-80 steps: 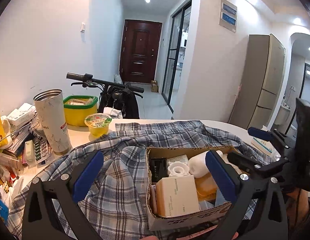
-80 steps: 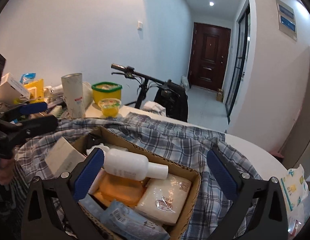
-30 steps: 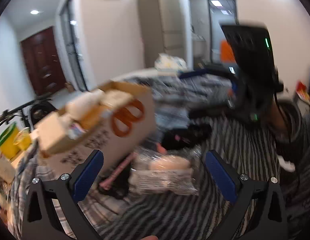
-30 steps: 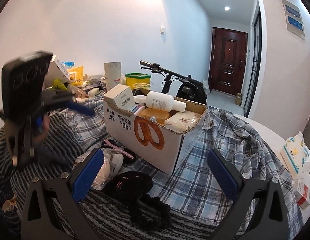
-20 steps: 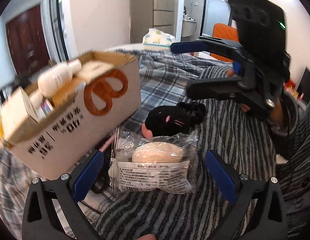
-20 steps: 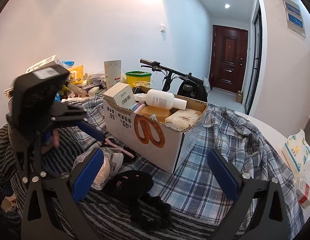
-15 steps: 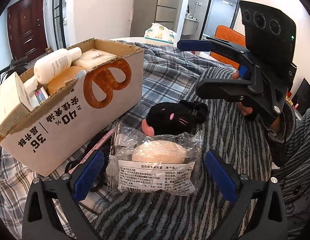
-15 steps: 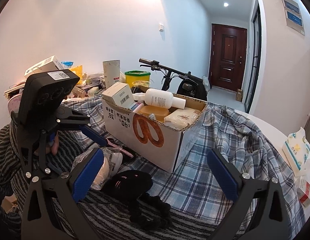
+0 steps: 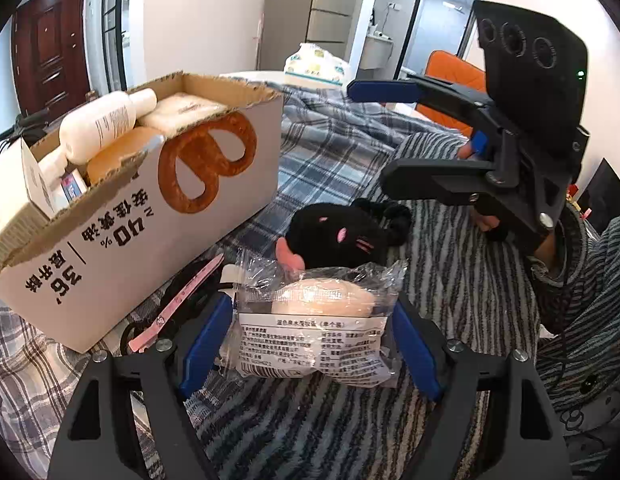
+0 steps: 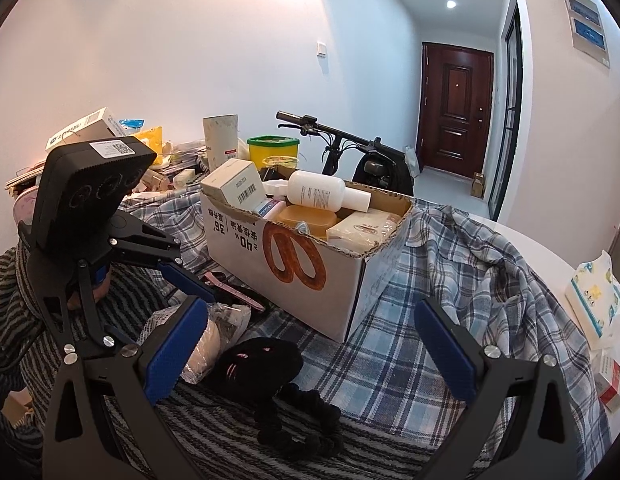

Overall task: Organize objects
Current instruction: 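Grasp the clear bun bag with the left gripper and lift it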

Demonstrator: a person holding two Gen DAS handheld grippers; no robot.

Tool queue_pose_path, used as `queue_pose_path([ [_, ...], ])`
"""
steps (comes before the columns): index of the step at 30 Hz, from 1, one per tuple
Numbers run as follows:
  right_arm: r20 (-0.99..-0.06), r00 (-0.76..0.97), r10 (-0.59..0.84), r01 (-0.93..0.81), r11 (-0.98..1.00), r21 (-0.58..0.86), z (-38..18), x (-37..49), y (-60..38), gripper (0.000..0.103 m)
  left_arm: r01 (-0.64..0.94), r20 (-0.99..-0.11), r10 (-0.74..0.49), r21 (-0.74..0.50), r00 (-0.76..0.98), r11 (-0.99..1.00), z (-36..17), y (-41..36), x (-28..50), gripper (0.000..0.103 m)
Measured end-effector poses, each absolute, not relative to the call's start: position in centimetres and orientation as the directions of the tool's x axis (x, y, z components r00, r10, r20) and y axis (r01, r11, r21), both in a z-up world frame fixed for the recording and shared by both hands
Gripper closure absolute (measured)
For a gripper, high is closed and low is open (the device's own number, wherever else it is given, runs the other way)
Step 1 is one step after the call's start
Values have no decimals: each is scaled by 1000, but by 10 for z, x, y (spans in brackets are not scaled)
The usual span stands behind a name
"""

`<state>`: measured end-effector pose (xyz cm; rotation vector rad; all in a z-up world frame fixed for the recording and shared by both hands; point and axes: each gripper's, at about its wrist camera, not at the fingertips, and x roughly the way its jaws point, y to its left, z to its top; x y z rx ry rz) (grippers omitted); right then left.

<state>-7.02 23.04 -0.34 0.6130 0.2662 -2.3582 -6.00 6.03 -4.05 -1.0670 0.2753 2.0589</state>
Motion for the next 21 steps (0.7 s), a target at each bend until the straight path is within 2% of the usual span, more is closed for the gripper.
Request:
queue_pose_path([
  [13,-509,-658,-555,657,-753,-29,-5,-72,228,0,-724,-793,532,-175,-298,-668,-49,67,-69,20],
  [16,-509,-658,-555,656,-754,-27,-5,-72,229,0,-724,-775,552,-186,-307,-664,-46,63,-67,34],
  [21,-506,-659,-556,653,-757,-19,-4,-73,230,0,-725,-736,587,-195,-338,-661,-36,55,-64,38],
])
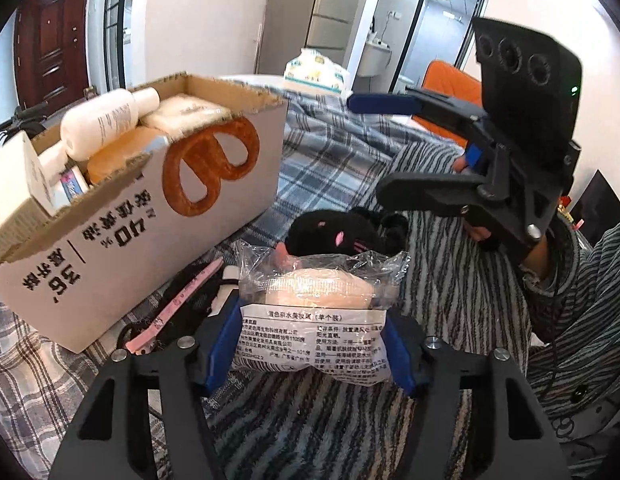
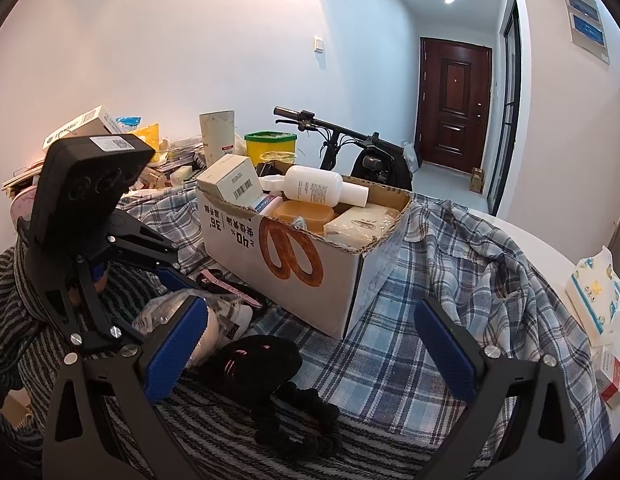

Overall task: Organize objects
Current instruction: 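Grasp the clear bun bag with the left gripper and lift it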

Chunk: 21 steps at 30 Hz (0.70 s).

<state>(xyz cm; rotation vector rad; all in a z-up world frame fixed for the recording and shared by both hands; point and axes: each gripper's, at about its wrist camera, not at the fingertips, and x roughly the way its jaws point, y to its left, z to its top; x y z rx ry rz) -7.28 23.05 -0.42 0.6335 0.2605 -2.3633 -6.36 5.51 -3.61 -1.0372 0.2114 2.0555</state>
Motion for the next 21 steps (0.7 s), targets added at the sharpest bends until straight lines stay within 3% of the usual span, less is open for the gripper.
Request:
queue_pose_path([
  [4,-501,-660,-560,654,-757,-15,-4,-73,232,0,-729,-674,635,-207,-377,-652,-22,43,-56,39],
  [9,-495,-655,-571,657,-754,0,-3,-74,234,0,-757,-446,756,-227,-479,-613,13,6,-33,39],
  [12,-499,-641,-583,670,-742,6,-4,-74,233,0,-705,-372,726,-219,-579,-675,23,-11,-29,39],
  [21,-580,-537,-612,746,-666,13,-18,-75,213,0,-589,-263,643,-260,-719,-765,35,-40,-33,39],
])
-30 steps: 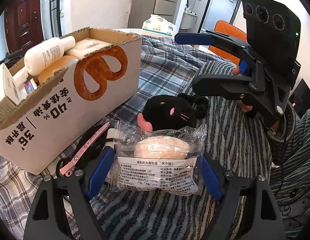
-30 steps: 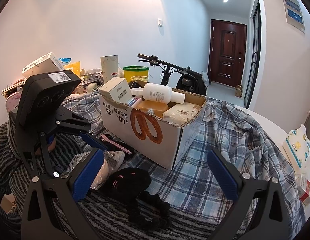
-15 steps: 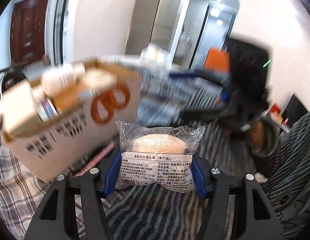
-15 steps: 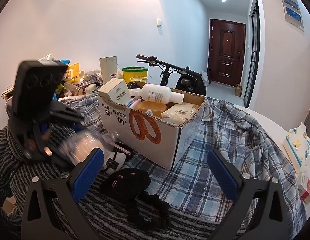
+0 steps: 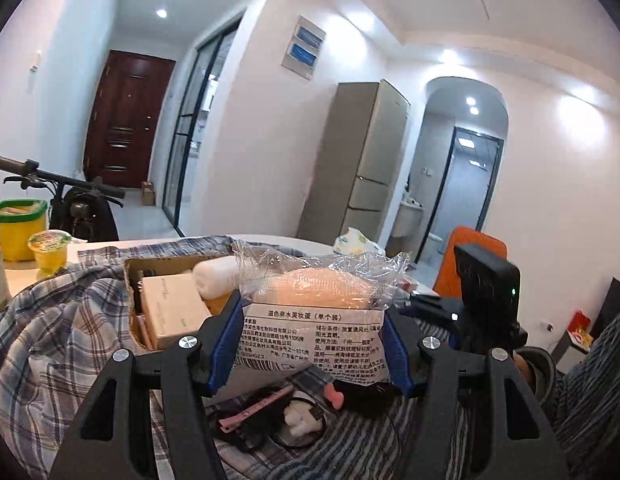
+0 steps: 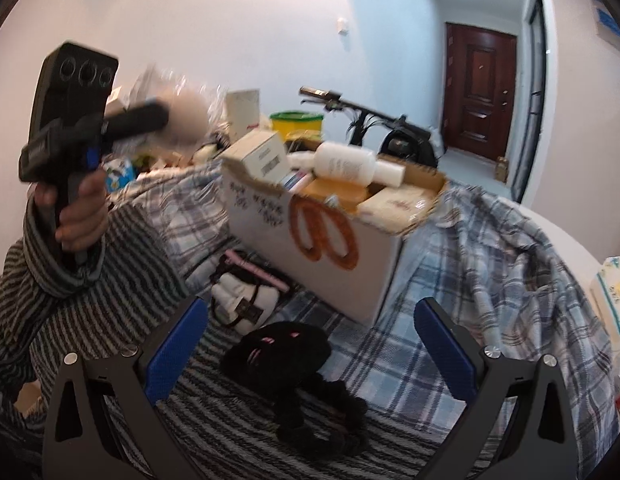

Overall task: Organize objects
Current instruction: 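Grasp the black fabric pouch with the right gripper while the left holds the bun bag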

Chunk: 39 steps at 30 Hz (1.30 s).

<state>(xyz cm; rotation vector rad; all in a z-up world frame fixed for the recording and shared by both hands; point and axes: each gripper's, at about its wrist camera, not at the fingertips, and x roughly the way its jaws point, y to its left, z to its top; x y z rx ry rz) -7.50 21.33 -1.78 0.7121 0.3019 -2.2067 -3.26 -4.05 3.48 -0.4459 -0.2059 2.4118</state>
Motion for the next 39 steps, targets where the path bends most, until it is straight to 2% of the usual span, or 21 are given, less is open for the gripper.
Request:
queue_pose_path([
  [4,-625,-485,-612,770,-637,26,-26,-78,204,0,-583,-289,634,-249,-718,-774,34,-33,-39,39],
  [6,-656,-456,-601,773,-633,42,-32,-83,200,5,-590,-300,635,-237,-711,-772,34,-28,-40,39],
  [8,-679,-429,-596,774,-630,64,-36,-87,198,17,-593,-299,634,-225,-713,-773,32,-26,-36,39],
  [10,-697,-412,-587,773,-630,74,-39,-90,197,18,-595,-295,634,-220,-715,-773,32,-25,-35,39],
  [12,-711,-392,-585,778,-622,83,-42,-91,195,24,-594,-297,633,-221,-715,-774,30,-25,-34,39],
  [15,-734,-347,-584,794,-599,102,-47,-93,190,35,-591,-304,630,-221,-714,-776,30,-24,-34,39],
  [16,-741,-337,-581,794,-599,108,-49,-95,189,43,-591,-304,630,-219,-714,-776,30,-24,-33,39],
  [17,-744,-330,-581,791,-600,118,-50,-97,190,45,-592,-303,630,-219,-715,-776,30,-24,-33,39],
  [18,-740,-325,-589,790,-600,130,-50,-99,192,47,-591,-302,629,-217,-716,-777,30,-24,-33,39],
  [19,-734,-323,-598,788,-600,142,-49,-99,194,55,-589,-301,628,-217,-718,-778,30,-25,-33,39],
  [22,-701,-359,-617,773,-617,147,-42,-99,203,62,-582,-298,624,-223,-723,-782,30,-27,-34,39],
  [28,-564,-513,-647,694,-699,171,-19,-97,239,65,-565,-289,611,-231,-737,-792,32,-31,-35,39],
  [34,-513,-569,-643,689,-713,129,-8,-88,240,65,-489,-255,549,-262,-796,-832,35,-46,-38,39],
  [39,-479,-596,-645,702,-708,79,4,-82,235,65,-442,-185,505,-295,-843,-847,40,-62,-34,39],
])
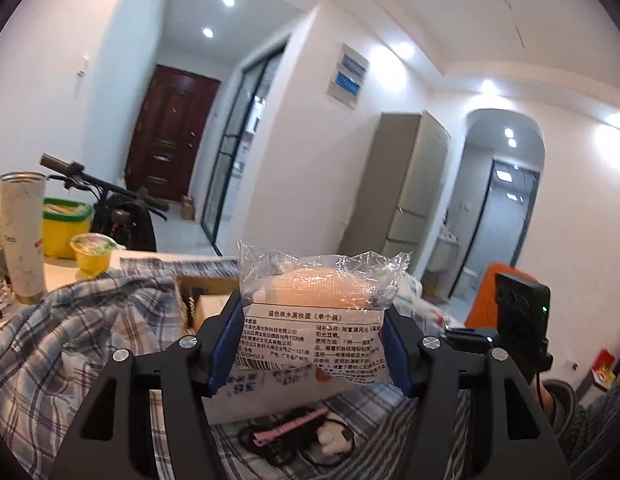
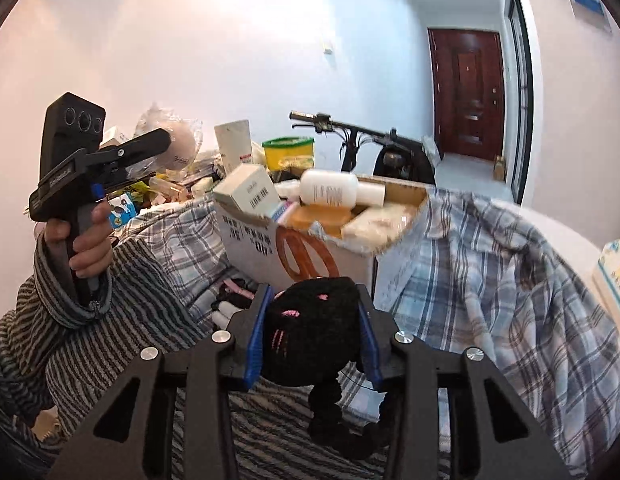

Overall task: Organize objects
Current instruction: 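Grasp the black fabric pouch with the right gripper while the left holds the bun bag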

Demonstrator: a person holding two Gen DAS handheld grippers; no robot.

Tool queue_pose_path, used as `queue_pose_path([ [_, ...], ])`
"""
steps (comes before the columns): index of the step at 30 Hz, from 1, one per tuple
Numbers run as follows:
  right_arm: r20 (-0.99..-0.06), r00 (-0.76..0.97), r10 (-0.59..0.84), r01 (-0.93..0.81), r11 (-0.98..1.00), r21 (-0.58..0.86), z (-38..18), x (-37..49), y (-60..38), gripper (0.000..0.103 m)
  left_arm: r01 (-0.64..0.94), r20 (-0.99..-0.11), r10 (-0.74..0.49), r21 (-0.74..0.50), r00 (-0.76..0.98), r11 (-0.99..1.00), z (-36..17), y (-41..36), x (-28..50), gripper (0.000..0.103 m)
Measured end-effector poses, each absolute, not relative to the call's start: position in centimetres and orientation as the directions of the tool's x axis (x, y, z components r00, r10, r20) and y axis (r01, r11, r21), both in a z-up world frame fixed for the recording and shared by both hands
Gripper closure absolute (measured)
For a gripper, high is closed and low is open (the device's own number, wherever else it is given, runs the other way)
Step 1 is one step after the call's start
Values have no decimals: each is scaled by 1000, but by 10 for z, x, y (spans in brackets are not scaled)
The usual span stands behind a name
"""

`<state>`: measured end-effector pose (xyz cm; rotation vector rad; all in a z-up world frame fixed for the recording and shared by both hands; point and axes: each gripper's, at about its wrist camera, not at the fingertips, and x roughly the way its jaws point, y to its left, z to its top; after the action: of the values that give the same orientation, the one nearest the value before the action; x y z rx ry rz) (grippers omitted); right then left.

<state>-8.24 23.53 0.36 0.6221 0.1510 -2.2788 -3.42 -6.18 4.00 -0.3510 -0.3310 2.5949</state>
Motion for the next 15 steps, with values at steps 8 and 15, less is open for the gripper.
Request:
queue_pose_path([
  [8,-284,-635,-718,732,-677,76,101,-92,226,65,-377,-104,442,-372,-891,-848,44,-89,-33,39],
  [15,-193,-657,-729,719,-682,130,109,-140,208,65,-345,-107,412,-382,-905,-857,41,-94,-35,39],
])
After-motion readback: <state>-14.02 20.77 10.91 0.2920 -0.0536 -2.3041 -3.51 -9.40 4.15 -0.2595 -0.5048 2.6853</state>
